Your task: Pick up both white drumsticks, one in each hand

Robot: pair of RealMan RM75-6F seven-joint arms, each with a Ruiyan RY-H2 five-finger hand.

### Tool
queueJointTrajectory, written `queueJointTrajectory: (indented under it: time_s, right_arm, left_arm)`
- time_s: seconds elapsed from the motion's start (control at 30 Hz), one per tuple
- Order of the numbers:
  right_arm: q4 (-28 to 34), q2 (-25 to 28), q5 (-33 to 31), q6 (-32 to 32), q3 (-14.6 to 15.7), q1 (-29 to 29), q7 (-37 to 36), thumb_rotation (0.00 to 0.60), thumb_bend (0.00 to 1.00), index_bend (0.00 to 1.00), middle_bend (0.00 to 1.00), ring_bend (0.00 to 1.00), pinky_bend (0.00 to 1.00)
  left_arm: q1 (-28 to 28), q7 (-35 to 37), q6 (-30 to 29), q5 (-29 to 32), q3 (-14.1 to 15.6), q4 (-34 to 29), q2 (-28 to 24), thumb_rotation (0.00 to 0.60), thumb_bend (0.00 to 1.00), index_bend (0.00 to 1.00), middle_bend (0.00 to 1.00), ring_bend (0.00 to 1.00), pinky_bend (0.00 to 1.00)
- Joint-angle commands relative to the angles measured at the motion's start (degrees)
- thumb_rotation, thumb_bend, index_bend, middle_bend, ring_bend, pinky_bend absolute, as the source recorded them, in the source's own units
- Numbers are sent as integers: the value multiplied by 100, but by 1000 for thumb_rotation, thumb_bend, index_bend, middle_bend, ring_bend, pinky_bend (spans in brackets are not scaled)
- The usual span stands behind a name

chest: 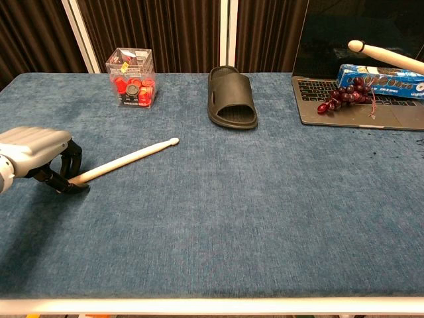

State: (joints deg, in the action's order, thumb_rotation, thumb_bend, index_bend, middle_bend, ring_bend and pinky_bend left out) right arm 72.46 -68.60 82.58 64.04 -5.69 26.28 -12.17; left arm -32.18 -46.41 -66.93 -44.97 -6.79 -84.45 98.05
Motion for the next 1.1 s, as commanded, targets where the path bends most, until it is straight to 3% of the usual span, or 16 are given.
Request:
queueJointTrajectory:
  time_s: [0.03, 0.27, 0.4, 0.7, 0.9, 1.1]
  right_arm:
    - [-5, -6, -1, -5, 0, 0, 1, 600, 818, 551, 546, 290, 349]
    - [-1, -18, -6, -30, 8, -3, 23, 600, 818, 551, 546, 290, 348]
    - [26, -14, -5, -15, 12, -21, 25, 600, 818, 551, 546, 290, 348]
    - [78, -8, -75, 87, 50, -188, -71, 600, 818, 551, 547, 292, 348]
    - [101, -11, -82, 162, 80, -299, -194, 600, 818, 551, 548, 293, 348]
    - [134, -14, -30, 216, 124, -378, -337, 600, 823, 551, 551, 296, 348]
  left_arm:
    - [-13, -10, 2, 9, 11, 32, 14, 408, 267, 515, 534, 877, 934]
    - [-41, 21, 12, -22, 32, 64, 9, 415, 328, 535, 570, 878, 934]
    - [-72, 46, 104, -52, 67, 88, -31, 448, 352, 556, 593, 882, 934]
    - [-16, 614, 359, -534, 248, 263, -173, 486, 435, 603, 648, 887, 933]
    - [51, 1248, 511, -1040, 337, 342, -328, 498, 490, 629, 686, 887, 933]
    - [122, 2358, 551, -1885, 336, 302, -719, 497, 518, 641, 699, 886, 934]
